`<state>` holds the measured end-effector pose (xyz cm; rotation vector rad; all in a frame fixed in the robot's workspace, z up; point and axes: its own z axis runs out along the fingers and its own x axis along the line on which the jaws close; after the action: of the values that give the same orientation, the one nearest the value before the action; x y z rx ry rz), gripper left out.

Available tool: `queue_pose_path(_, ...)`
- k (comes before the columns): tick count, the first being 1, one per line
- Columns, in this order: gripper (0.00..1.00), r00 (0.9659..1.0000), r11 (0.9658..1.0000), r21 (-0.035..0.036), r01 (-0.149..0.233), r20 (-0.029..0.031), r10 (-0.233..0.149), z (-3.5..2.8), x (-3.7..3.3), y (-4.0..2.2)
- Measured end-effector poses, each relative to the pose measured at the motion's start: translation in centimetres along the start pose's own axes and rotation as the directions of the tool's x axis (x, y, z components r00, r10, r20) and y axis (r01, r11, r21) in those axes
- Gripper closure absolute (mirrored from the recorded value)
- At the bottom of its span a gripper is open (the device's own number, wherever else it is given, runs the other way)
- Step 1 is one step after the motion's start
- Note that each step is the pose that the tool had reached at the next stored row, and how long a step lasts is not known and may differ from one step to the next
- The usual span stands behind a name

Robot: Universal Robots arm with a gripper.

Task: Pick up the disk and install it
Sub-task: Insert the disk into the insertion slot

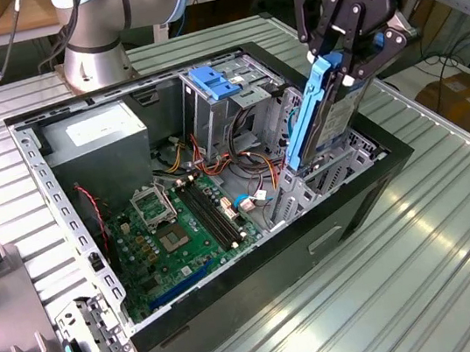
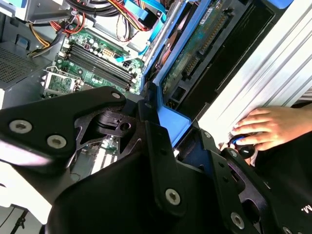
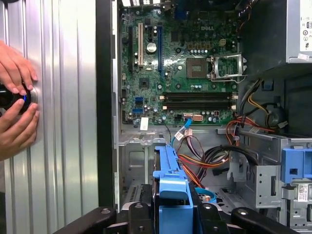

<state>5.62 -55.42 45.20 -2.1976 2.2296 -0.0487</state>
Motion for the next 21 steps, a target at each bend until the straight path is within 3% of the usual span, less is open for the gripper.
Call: queue_pose_path(21, 0.63, 1.0000, 1.0000, 0.0000, 0.000, -0.0001, 0.000, 1.12, 0.38, -0.12)
